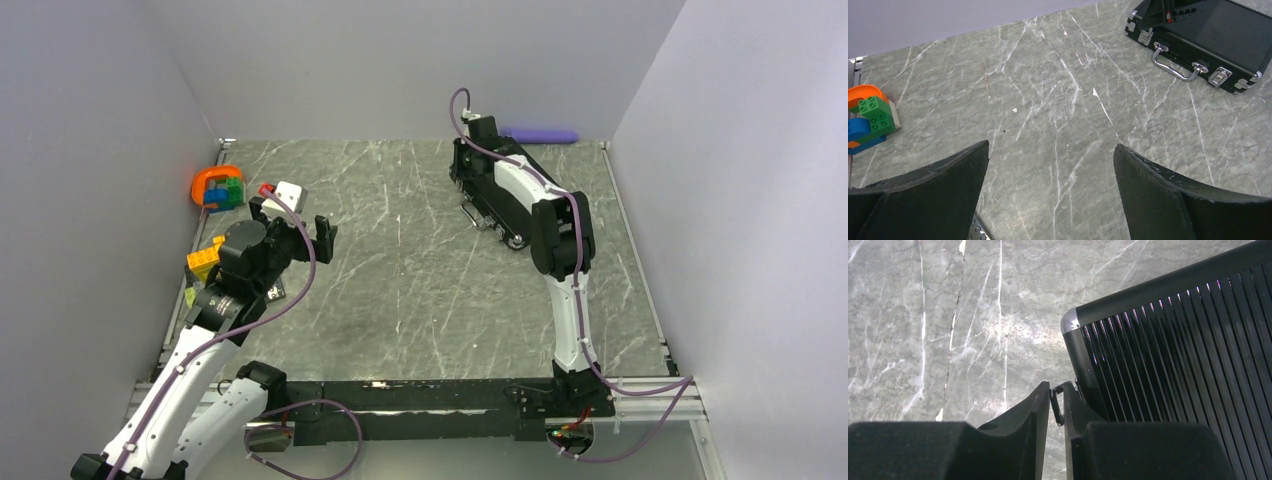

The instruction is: Pack up texas hold em set

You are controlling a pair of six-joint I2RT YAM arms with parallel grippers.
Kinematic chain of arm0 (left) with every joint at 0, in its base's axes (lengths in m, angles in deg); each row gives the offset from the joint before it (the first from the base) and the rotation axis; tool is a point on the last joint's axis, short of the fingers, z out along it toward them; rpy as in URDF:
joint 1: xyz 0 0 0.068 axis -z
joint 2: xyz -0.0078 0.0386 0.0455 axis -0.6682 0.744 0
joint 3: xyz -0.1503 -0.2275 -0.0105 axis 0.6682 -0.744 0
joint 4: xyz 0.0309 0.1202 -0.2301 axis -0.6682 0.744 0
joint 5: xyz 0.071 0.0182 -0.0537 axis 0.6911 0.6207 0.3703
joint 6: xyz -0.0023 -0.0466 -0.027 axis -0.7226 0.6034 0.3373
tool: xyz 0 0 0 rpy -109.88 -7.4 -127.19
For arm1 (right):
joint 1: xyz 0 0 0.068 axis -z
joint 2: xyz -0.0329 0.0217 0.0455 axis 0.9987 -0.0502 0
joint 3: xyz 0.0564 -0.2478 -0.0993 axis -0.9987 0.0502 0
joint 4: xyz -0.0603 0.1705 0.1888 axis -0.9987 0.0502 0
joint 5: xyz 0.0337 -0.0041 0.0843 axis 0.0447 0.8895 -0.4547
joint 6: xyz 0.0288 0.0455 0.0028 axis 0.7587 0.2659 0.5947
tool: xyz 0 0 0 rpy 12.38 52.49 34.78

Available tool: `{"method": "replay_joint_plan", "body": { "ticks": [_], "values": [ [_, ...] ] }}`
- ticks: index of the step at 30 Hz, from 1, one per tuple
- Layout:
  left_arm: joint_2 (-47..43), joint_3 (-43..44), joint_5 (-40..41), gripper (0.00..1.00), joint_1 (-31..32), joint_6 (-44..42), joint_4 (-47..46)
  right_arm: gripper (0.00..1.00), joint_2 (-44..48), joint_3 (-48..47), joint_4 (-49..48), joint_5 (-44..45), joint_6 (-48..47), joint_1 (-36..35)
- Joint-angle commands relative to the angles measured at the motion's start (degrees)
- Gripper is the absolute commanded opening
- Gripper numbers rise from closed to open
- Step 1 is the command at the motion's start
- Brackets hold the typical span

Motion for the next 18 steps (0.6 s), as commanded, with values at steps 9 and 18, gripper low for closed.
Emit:
{"method": "replay_joint_plan", "body": {
  "ticks": [9,18],
  "values": [
    [0.12,0.56,0.67,0.98,0.25,0.06,-1.33,0.18,0.41,1.22,0.6,6.42,-1.11,-2.74],
    [0.34,0.56,0.44,0.98,0.25,0.01,-1.36,0.17,-0.62,2.09,1.85,13.19,-3.1,-5.66]
  ]
}}
